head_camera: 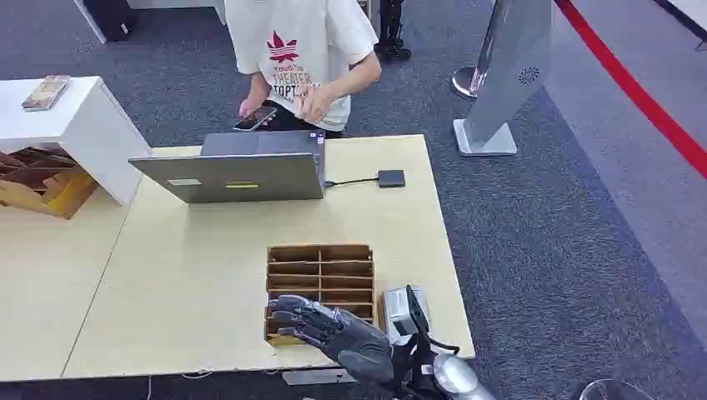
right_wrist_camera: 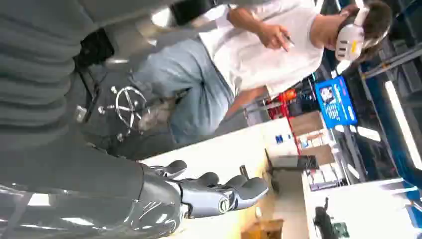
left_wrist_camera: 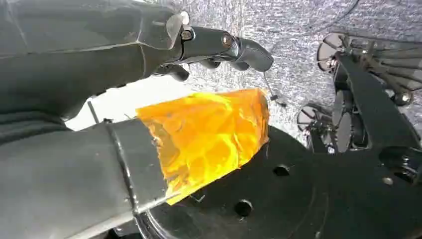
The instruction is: Pass the card to the sensor for recognition and then transmit it.
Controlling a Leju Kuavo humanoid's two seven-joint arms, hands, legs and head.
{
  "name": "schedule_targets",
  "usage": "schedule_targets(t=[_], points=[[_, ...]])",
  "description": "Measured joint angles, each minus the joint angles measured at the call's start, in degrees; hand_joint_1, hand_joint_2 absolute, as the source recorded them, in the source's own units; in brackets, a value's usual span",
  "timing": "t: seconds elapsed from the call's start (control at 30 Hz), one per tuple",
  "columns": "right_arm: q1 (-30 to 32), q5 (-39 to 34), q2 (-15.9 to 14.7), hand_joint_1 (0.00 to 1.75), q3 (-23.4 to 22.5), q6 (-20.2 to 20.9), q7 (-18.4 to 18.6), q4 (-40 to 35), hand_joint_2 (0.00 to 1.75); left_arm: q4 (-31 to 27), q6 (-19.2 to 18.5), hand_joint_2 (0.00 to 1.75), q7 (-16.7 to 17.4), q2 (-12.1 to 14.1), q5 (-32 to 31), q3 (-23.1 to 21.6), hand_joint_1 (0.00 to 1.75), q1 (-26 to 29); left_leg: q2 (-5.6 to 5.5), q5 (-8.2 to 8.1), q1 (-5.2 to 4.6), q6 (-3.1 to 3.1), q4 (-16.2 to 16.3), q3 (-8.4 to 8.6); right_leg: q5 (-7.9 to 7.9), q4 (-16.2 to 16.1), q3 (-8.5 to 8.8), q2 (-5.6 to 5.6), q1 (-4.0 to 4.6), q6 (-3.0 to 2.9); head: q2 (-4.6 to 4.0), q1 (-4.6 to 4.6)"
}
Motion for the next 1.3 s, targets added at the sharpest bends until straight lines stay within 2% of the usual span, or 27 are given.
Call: schedule_targets(t=[0.2,0.47,0.63,0.83,1.23,1.3], points=[[0.2,3.1,-0.1,0.0,-1.1,-3.6,-0.3,-2.3,1.75,0.0,-0.3,0.0,0.4,-0.1,0.5,-0.3,0.0,0.0,0.0,0.0,0.0,0.0,0.0,0.0,0.0,0.0,0.01,0.0,0.0,0.0,0.0,0.02],[-0.2,15.0,-0.1,0.0,-1.3,-13.6,-1.2,-5.6,1.75,0.1,-0.2,0.0,0.6,-0.6,1.5,-0.8,0.0,0.0,-0.01,0.0,0.0,0.0,0.0,-0.03,0.0,0.0,0.0,0.0,0.0,0.0,0.0,0.0],[-2.0,30.4,0.5,0.0,-0.9,-24.9,-1.9,-8.4,1.75,0.2,-0.1,0.0,0.9,-0.9,2.2,-1.8,0.0,0.0,0.0,0.0,0.0,0.0,0.0,-0.03,0.0,0.0,0.0,-0.01,0.0,0.0,0.0,0.0],[-4.7,47.2,1.8,0.0,1.0,-35.8,-1.5,-10.9,1.75,0.3,0.1,0.0,1.1,-1.1,2.6,-3.3,0.0,-0.1,-0.01,0.01,0.0,0.0,0.0,-0.03,0.0,0.0,0.0,-0.01,0.0,0.0,0.0,0.0],[-6.2,48.9,2.7,0.0,2.7,-37.0,-1.2,-11.2,1.75,0.3,0.1,0.0,1.1,-1.1,2.6,-4.5,0.0,-0.1,-0.03,0.0,0.0,0.0,0.0,-0.04,0.0,0.0,0.01,-0.03,0.0,0.0,0.0,0.02],[-6.3,52.4,2.7,0.0,2.8,-39.0,-1.1,-11.2,1.75,0.4,0.1,0.0,1.1,-1.1,2.6,-4.6,0.0,-0.1,-0.03,0.0,0.0,0.0,0.0,-0.04,0.0,0.0,0.01,-0.03,0.0,0.0,0.0,0.0]])
